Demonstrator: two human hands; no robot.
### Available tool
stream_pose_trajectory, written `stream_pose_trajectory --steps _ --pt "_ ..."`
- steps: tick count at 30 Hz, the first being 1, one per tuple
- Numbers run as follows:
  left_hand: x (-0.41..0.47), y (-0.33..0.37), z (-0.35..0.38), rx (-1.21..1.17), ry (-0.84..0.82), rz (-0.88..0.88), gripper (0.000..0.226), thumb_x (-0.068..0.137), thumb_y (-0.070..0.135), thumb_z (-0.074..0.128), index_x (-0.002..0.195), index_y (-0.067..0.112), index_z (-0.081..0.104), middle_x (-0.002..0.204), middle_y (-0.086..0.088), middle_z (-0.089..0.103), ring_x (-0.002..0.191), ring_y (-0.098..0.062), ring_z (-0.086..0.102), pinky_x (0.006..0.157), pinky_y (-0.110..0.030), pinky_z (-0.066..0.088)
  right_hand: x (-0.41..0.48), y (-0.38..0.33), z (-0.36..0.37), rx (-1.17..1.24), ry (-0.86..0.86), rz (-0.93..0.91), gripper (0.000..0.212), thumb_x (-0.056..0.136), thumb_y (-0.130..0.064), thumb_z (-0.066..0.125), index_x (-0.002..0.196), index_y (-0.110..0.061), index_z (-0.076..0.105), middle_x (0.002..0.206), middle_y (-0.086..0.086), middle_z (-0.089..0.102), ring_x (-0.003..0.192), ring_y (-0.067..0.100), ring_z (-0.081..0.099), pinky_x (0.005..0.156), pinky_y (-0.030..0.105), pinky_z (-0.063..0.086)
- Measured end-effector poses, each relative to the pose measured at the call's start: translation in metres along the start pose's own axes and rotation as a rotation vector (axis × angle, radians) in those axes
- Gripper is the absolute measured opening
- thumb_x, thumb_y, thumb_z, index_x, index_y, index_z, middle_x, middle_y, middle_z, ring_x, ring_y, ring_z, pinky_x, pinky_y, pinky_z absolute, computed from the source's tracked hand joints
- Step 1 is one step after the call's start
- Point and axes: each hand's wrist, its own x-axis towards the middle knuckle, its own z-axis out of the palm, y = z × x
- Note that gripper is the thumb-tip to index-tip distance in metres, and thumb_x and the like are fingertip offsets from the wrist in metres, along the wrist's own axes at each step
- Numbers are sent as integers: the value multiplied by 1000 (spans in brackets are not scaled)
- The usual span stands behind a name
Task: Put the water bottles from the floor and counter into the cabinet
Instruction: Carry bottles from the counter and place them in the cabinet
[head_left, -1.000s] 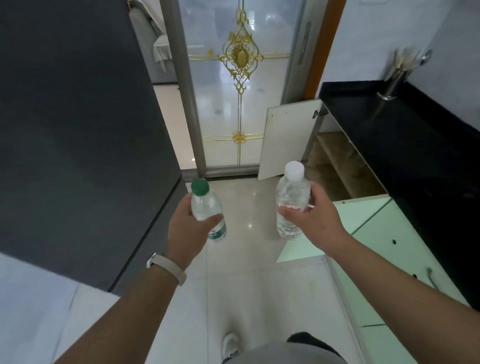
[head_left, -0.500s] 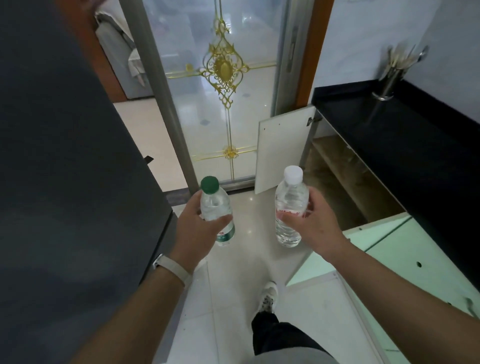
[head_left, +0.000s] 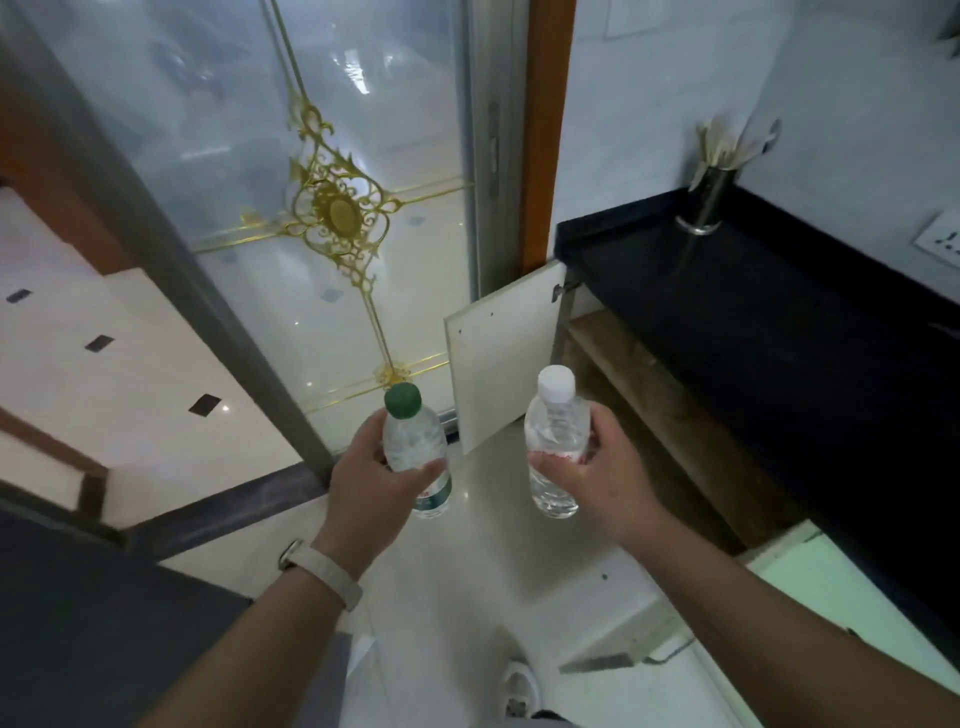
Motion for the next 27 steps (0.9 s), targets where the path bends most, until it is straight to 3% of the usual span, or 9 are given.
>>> stream_pose_trajectory --steps 4,7,11,14,17,19,21,24,27 --pt "49 12 18 -28 -72 18 55 75 3 85 122 19 63 104 11 70 87 13 64 66 -2 48 33 -6 -7 -6 79 35 45 76 -20 83 105 -39 54 98 -18 66 86 -7 64 71 16 49" --pt "89 13 31 -49 -134 19 57 75 4 85 126 21 63 105 11 72 89 9 66 65 -4 49 56 -4 -8 -18 139 80 49 71 -24 84 110 -37 58 102 -12 69 91 4 67 85 37 56" --pt "149 7 51 -16 -244 21 55 76 14 87 122 33 63 103 17 71 88 11 65 66 -4 47 91 4 -3 -51 226 134 58 65 -40 84 114 -44 55 104 -18 67 96 7 66 89 43 56" --pt "198 1 65 -17 -336 34 53 75 19 88 118 40 64 102 18 73 93 1 68 74 -16 52 118 2 5 -60 321 183 54 68 -37 84 112 -46 53 105 -17 66 96 8 65 90 43 56" --pt "246 0 72 1 -450 58 48 78 17 85 117 33 64 102 11 71 96 -9 67 68 -9 47 146 -7 19 -70 434 244 59 67 -37 85 116 -42 52 106 -16 64 97 9 65 92 43 55" --pt "276 1 75 28 -529 81 43 81 19 83 118 28 63 105 4 70 98 -14 65 74 -17 49 162 -12 28 -78 487 281 62 66 -37 86 118 -39 52 105 -16 64 97 9 65 92 43 55" --pt "304 -1 79 46 -571 124 39 82 20 83 116 24 64 102 1 70 95 -15 65 78 -26 52 177 -18 35 -87 526 310 59 67 -35 86 115 -39 53 102 -17 65 94 6 66 90 39 55" --pt "340 -2 87 34 -644 126 49 79 19 85 122 25 62 106 7 69 97 -10 65 74 -19 48 190 -23 44 -70 596 341 55 67 -30 87 110 -40 54 100 -15 68 89 2 67 86 34 56" --pt "366 -5 100 34 -734 127 58 77 19 86 127 26 59 112 13 67 101 -7 65 82 -22 50 196 -28 49 -60 660 367 54 69 -28 86 110 -41 53 100 -15 67 88 0 66 80 24 54"
